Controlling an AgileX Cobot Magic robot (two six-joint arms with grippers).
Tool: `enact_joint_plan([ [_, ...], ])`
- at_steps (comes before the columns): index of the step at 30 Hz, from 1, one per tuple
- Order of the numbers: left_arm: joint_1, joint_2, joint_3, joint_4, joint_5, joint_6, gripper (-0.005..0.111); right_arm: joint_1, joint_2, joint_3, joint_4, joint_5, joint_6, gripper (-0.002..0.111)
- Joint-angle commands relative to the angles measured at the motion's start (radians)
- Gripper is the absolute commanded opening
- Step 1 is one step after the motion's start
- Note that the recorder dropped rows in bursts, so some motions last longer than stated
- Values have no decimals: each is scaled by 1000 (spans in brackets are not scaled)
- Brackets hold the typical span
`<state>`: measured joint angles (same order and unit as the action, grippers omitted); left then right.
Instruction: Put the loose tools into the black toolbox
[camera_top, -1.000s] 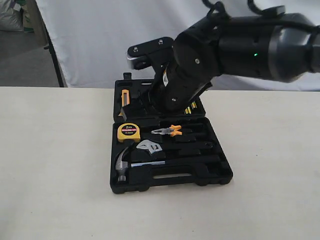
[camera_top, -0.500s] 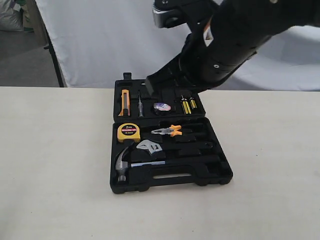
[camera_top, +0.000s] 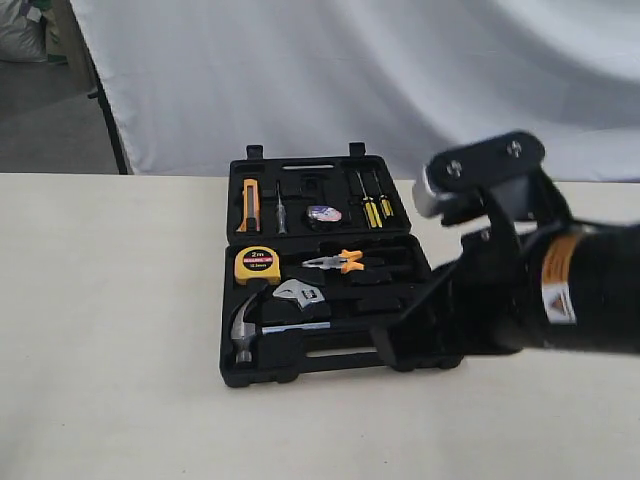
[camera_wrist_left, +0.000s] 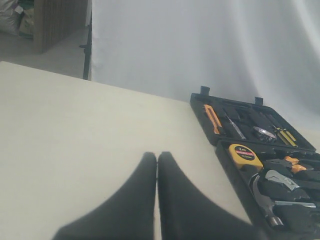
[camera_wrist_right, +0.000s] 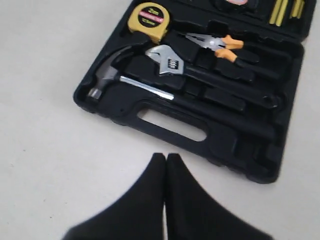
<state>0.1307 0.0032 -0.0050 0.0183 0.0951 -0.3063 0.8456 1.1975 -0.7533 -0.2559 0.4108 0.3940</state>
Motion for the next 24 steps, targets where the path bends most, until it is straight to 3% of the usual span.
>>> enact_joint_plan([
  [1, 25, -3, -3, 4, -7, -5, 1, -4, -60, 309, 6, -411, 43, 0],
  [7, 25, -3, -3, 4, -7, -5, 1, -4, -120, 612, 6, -732, 43, 0],
  [14, 25, -3, -3, 4, -7, -5, 1, -4, -333, 744, 3, -725, 39, 0],
  [20, 25, -3, -3, 4, -7, -5, 1, -8, -617, 753, 0, -690, 55, 0],
  [24, 25, -3, -3, 4, -7, -5, 1, -124, -781, 753, 0, -663, 55, 0],
])
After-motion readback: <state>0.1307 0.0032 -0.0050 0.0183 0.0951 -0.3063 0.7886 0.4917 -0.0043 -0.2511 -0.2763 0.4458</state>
